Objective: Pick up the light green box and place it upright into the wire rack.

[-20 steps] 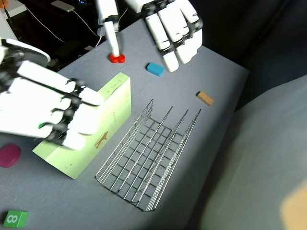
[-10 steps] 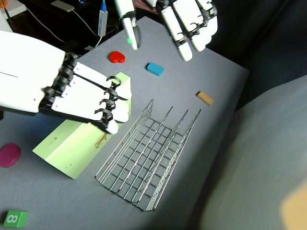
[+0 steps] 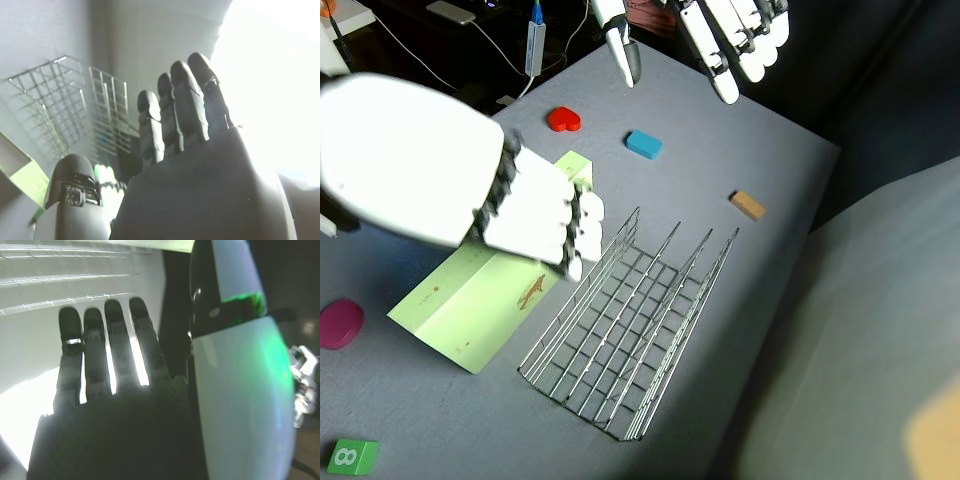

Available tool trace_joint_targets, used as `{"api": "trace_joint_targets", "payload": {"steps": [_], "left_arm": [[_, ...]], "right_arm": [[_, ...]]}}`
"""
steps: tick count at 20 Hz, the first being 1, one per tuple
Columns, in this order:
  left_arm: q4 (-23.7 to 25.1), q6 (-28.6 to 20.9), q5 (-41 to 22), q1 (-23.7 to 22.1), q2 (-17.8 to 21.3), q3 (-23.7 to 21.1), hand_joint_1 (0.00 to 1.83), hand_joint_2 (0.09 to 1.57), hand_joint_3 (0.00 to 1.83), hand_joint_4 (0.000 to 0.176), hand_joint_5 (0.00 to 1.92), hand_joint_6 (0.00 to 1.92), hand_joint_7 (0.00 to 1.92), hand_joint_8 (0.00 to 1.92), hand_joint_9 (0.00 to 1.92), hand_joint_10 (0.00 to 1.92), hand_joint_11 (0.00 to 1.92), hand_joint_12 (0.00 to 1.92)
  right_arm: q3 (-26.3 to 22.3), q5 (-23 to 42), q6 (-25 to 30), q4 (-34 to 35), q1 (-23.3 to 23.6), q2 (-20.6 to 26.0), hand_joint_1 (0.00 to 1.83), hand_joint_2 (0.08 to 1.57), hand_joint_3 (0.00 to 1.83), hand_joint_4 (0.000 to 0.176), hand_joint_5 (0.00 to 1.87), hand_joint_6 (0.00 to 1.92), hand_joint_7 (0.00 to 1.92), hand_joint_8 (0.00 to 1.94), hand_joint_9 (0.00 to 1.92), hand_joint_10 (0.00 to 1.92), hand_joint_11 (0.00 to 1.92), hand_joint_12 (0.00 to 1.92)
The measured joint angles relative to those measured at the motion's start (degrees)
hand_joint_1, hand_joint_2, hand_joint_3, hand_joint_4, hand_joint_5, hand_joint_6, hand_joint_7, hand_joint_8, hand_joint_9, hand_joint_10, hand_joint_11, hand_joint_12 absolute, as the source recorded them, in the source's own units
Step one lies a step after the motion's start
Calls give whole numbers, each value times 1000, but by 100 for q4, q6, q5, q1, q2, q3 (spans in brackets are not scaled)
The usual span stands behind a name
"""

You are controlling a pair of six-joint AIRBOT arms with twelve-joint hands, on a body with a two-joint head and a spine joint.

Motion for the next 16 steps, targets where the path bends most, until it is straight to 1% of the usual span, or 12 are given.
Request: {"api": "trace_joint_targets", "payload": {"steps": [1,2,7,8,9,11,12,13,16], "left_arm": [[-122,140,-22,0,0,-2,83,1186,0,68,313,1,292,1,280,1,0,739],[-210,164,-11,0,0,-2,85,1186,0,68,309,0,288,0,277,0,0,743],[-249,173,-9,-42,0,-2,114,1180,0,68,313,0,289,1,279,2,0,743],[-251,173,-9,-48,0,-2,115,1179,0,68,313,0,288,1,277,1,0,743],[-267,168,9,-92,0,-2,116,1179,0,68,313,0,286,0,272,0,0,743],[-254,168,4,-94,0,-2,117,1179,0,68,313,0,285,0,270,0,0,743],[-273,166,7,-94,0,-2,117,1179,0,68,313,0,284,0,270,0,0,743],[-275,168,2,-94,0,-2,117,1180,0,68,313,0,285,0,271,0,0,743],[-299,166,-4,-94,0,-2,114,1181,0,68,314,0,289,2,273,1,0,743]], "right_arm": [[63,0,-17,15,-79,-63,866,997,0,0,228,1,225,2,155,0,0,738],[116,-13,-31,44,-162,-129,866,997,0,0,228,1,228,3,153,0,0,730],[199,2,-7,17,-221,-227,859,997,0,0,234,2,229,2,153,0,0,745],[205,-13,0,13,-258,-249,854,1007,1,0,235,2,231,2,155,1,0,763],[212,-24,-4,17,-299,-269,859,1014,3,0,264,9,254,7,184,9,0,827],[212,-4,0,76,-304,-273,929,1003,0,0,395,19,412,11,308,20,0,1002],[212,-4,0,42,-304,-273,962,1015,1,0,479,21,514,11,400,27,62,1076],[225,-4,-2,20,-304,-273,1011,1035,3,0,587,26,623,11,507,35,162,1133],[227,-22,-4,24,-302,-273,1127,1078,4,0,820,50,872,41,792,93,377,1215]]}}
